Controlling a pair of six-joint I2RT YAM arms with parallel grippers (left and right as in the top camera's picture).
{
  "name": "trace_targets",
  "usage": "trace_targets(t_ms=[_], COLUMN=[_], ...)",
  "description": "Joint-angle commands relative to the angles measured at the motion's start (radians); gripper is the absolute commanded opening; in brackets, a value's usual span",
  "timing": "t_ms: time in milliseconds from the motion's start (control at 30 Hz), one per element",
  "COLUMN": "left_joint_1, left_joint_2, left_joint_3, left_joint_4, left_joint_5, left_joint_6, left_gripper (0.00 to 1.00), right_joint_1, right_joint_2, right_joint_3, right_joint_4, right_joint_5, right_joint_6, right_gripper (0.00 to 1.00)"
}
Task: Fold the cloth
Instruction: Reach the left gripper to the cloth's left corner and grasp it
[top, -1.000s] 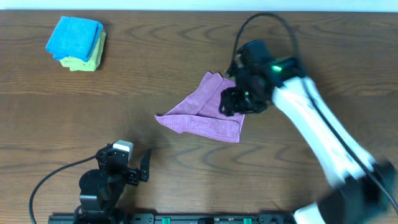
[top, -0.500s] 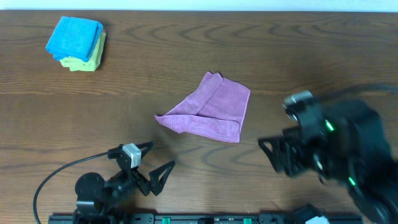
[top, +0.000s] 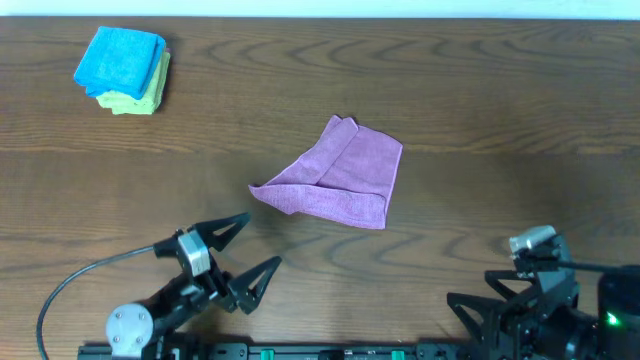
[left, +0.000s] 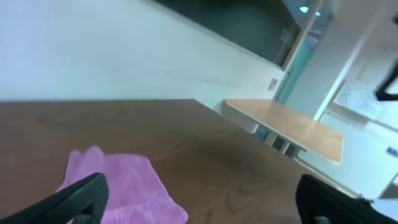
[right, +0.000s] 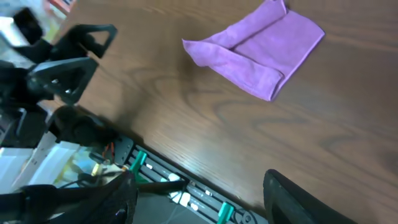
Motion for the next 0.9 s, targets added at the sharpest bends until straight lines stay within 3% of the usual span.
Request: trace_targets(t_ms=[0, 233, 433, 633, 867], left_joint_1=[-0.002, -0.027, -0.150, -0.367, -0.505], left_joint_2=[0.122, 0.495, 0.879, 1.221, 1.535], left_joint_3=[0.011, 0.165, 0.435, 0.739, 0.977], left_joint_4=[0.034, 0.066, -0.081, -0.343, -0.381], left_joint_5=[-0.034, -0.019, -0.137, -0.515, -1.000], left_joint_6=[-0.029, 0.127, 0.333, 0.545, 0.581], left_gripper=[0.98, 0.99, 1.00, 0.98, 0.96], right_joint_1=[0.008, 0.008, 0.008, 0.008, 0.008], right_joint_2=[0.000, 0.000, 0.000, 0.000, 0.000], right_joint_3=[0.003, 0.003, 0.003, 0.003, 0.003], right_joint_4=[0.033, 0.098, 0.119, 0.118, 0.101], right_joint_5=[-0.014, -0.011, 0.024, 0.047, 0.077], right_joint_6=[0.017, 0.016, 0.015, -0.015, -0.048], right_gripper=[0.66, 0.68, 0.70, 0.71, 0.70])
